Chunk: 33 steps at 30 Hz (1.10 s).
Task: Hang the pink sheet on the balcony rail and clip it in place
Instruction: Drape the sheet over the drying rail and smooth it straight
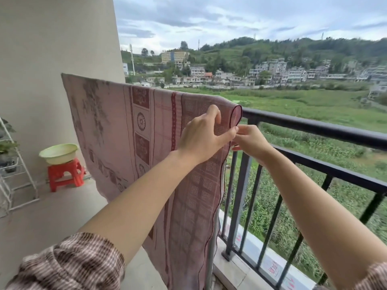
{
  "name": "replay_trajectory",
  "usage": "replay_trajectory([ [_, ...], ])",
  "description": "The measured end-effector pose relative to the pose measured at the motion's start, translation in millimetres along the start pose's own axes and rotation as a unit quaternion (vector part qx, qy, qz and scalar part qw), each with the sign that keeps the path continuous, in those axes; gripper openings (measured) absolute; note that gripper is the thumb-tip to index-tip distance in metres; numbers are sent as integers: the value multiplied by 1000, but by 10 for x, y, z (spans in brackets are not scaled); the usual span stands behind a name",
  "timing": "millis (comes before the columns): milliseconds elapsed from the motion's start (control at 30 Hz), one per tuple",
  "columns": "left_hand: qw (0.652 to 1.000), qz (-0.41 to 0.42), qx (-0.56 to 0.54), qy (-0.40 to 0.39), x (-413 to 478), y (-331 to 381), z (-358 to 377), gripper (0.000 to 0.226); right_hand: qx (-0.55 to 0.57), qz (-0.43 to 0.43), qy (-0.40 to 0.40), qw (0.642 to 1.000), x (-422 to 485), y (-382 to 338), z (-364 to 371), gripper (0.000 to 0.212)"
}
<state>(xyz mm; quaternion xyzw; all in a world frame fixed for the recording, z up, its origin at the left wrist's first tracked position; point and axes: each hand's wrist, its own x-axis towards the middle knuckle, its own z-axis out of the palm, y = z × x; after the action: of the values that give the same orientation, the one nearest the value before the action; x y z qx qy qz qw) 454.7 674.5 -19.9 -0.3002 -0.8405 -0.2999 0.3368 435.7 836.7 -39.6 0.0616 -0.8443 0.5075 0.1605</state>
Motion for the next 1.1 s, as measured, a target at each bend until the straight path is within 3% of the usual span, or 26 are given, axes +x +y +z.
replay_trajectory([
  [133,998,-51,20,-30,11,-41,34,39,16,-14,27,999,-87,-4,-54,19],
  [300,991,-87,80,-66,-23,12,131,56,27,-22,10,999,-160,75,-90,22],
  [433,994,-81,53,-46,6,48,153,24,16,-8,-18,1000,-198,92,-78,19],
  [567,996,-67,30,-41,-12,68,106,22,-12,-1,-54,998,-250,167,-102,31],
  [800,995,-75,-69,-4,-54,198,-25,37,44,-65,66,995,-248,86,-153,34],
  [933,995,-91,22,-17,-268,159,86,22,9,-42,56,997,-425,288,30,16],
  [1100,967,-160,134,-145,-463,44,299,23,-101,2,-7,995,-457,519,202,14],
])
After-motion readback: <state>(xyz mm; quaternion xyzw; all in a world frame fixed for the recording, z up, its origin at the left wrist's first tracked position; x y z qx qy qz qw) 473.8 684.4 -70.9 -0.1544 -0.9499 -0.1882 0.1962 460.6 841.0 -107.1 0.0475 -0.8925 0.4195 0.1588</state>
